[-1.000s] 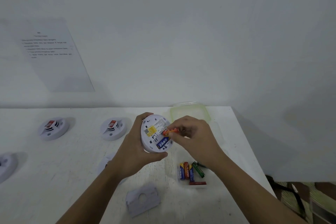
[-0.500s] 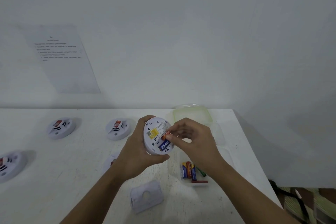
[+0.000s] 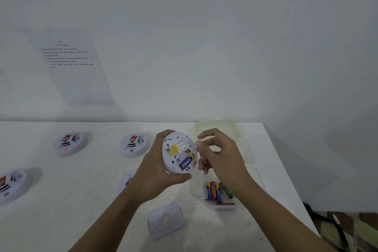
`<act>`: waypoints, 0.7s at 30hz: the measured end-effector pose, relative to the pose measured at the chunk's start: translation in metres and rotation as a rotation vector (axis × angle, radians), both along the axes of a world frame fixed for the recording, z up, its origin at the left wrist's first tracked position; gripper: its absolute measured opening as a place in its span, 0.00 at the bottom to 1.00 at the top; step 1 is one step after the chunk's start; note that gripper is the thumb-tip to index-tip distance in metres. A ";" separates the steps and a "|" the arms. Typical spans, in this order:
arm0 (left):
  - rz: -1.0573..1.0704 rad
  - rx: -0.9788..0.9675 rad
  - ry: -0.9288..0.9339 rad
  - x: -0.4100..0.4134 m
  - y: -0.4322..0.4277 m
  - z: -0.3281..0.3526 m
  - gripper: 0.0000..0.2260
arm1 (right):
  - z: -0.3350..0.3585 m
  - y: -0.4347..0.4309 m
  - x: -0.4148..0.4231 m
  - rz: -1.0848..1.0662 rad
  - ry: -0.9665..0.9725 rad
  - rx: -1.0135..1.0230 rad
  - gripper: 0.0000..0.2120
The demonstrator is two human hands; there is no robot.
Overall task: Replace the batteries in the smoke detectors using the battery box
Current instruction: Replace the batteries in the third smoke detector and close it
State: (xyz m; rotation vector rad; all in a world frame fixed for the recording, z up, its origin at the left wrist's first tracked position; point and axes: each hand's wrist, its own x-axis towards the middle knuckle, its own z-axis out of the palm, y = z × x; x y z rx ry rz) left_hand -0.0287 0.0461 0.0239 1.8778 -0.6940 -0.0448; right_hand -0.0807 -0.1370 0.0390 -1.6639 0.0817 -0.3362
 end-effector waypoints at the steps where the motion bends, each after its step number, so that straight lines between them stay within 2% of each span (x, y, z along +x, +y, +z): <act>1: -0.001 0.000 0.002 0.000 0.000 0.000 0.38 | -0.001 -0.001 0.000 -0.003 0.009 -0.028 0.02; 6: 0.007 -0.009 0.028 0.001 0.002 -0.003 0.38 | -0.010 -0.008 0.003 0.006 0.004 -0.291 0.05; 8: 0.016 -0.019 0.039 0.001 0.003 -0.004 0.39 | -0.010 -0.006 0.000 -0.007 -0.028 -0.302 0.10; 11: 0.028 -0.005 0.033 0.000 0.002 -0.003 0.39 | -0.006 0.001 -0.004 -0.027 -0.093 -0.212 0.18; 13: 0.022 0.005 0.031 0.000 0.001 -0.002 0.39 | -0.005 0.005 -0.004 -0.024 -0.149 -0.220 0.15; 16: 0.003 -0.001 0.051 0.000 0.000 -0.002 0.39 | -0.007 0.006 -0.003 0.000 -0.233 -0.363 0.09; 21: -0.026 -0.011 0.057 -0.001 0.002 0.000 0.38 | -0.007 -0.001 -0.001 0.043 -0.400 -0.495 0.06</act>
